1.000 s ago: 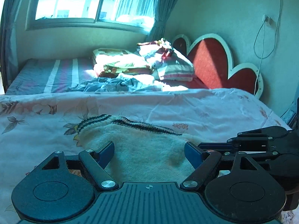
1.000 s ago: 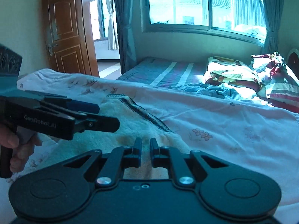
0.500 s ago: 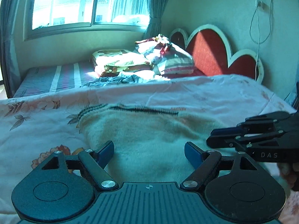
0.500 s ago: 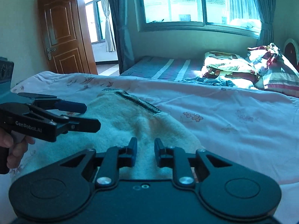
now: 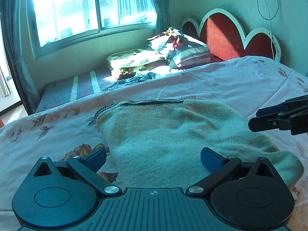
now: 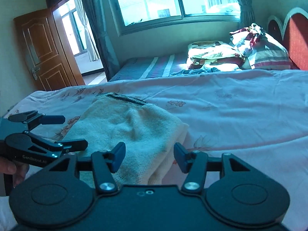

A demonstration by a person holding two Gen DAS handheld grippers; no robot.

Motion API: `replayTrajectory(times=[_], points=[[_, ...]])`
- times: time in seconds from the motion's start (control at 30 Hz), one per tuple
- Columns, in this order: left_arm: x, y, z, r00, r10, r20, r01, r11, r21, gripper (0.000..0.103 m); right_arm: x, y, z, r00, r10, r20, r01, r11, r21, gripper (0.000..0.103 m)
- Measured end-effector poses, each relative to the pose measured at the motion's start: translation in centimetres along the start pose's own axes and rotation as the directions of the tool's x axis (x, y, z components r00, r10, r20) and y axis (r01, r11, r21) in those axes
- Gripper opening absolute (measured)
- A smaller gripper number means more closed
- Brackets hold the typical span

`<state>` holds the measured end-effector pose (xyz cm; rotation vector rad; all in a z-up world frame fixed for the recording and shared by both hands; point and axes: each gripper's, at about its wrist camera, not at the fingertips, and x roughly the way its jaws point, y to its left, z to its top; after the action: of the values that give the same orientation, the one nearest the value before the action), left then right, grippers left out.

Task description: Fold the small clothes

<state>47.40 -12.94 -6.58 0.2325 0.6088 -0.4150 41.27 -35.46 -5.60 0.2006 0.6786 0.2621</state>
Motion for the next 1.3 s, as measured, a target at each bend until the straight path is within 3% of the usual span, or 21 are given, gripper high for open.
replayTrajectory(times=[0.13,0.23,0.37,0.4,0.47,0.53,0.57,0.63,0.67,0.7,0.83,0.97,1.1,1.17,1.3], points=[[-1.3,0.1,-0.9,1.000,0.020,-0.006,-0.020,1.000,0.000,0.103,-0.8,-1.8,-0.4,0.999,0.001,-0.035,0.003,0.992,0.125,0.063],[-2.4,1.0,-1.9,1.000,0.018,-0.012,-0.018,1.000,-0.023,0.103,-1.1,-3.0,-0.9,0.997,0.022,-0.071,-0.006,0.977,0.211,0.063],[-2.5,4.0,-3.6,0.995,-0.088,-0.054,0.076,0.976,-0.202,0.103,-0.5,-5.9,-1.8,0.987,0.147,-0.069,-0.103,0.894,0.435,0.063],[-2.4,4.9,-4.0,0.991,-0.124,-0.053,0.106,0.959,-0.262,0.102,-0.3,-6.3,-1.9,0.984,0.164,-0.066,-0.116,0.880,0.461,0.066],[-2.0,6.6,-4.8,0.976,-0.215,-0.036,0.184,0.899,-0.397,0.102,0.4,-6.9,-2.2,0.976,0.206,-0.073,-0.144,0.855,0.498,0.070],[-1.2,8.1,-5.6,0.951,-0.309,-0.010,0.259,0.814,-0.520,0.101,1.3,-6.9,-2.4,0.967,0.238,-0.095,-0.159,0.848,0.506,0.070],[-0.7,8.8,-6.0,0.938,-0.348,-0.004,0.284,0.771,-0.571,0.097,1.8,-6.8,-2.5,0.966,0.235,-0.111,-0.150,0.852,0.501,0.070],[0.6,9.4,-6.5,0.911,-0.412,-0.010,0.306,0.694,-0.652,0.079,2.8,-6.8,-2.5,0.961,0.238,-0.138,-0.142,0.859,0.493,0.071],[1.2,9.5,-6.7,0.905,-0.425,-0.022,0.300,0.673,-0.676,0.079,3.2,-6.8,-2.5,0.958,0.249,-0.141,-0.150,0.858,0.492,0.071],[1.7,9.3,-6.7,0.904,-0.427,-0.035,0.291,0.672,-0.680,0.079,3.4,-6.8,-2.4,0.956,0.257,-0.140,-0.159,0.858,0.489,0.071],[3.0,8.5,-6.4,0.902,-0.425,-0.078,0.281,0.716,-0.639,0.079,4.2,-6.6,-1.7,0.947,0.279,-0.158,-0.176,0.864,0.471,0.070],[4.1,8.2,-5.9,0.896,-0.438,-0.074,0.301,0.721,-0.623,0.080,5.1,-6.5,-1.0,0.939,0.294,-0.180,-0.186,0.871,0.455,0.058],[4.8,8.8,-5.6,0.888,-0.457,-0.045,0.328,0.699,-0.636,0.080,5.9,-6.8,-0.7,0.923,0.343,-0.173,-0.228,0.851,0.472,0.061],[4.9,9.4,-5.6,0.880,-0.475,-0.033,0.344,0.681,-0.646,0.080,5.9,-6.4,-0.4,0.912,0.363,-0.192,-0.245,0.856,0.455,0.067],[5.0,10.3,-6.3,0.861,-0.508,-0.005,0.379,0.649,-0.660,0.080,6.0,-5.0,-0.2,0.903,0.370,-0.220,-0.257,0.873,0.414,0.067]])
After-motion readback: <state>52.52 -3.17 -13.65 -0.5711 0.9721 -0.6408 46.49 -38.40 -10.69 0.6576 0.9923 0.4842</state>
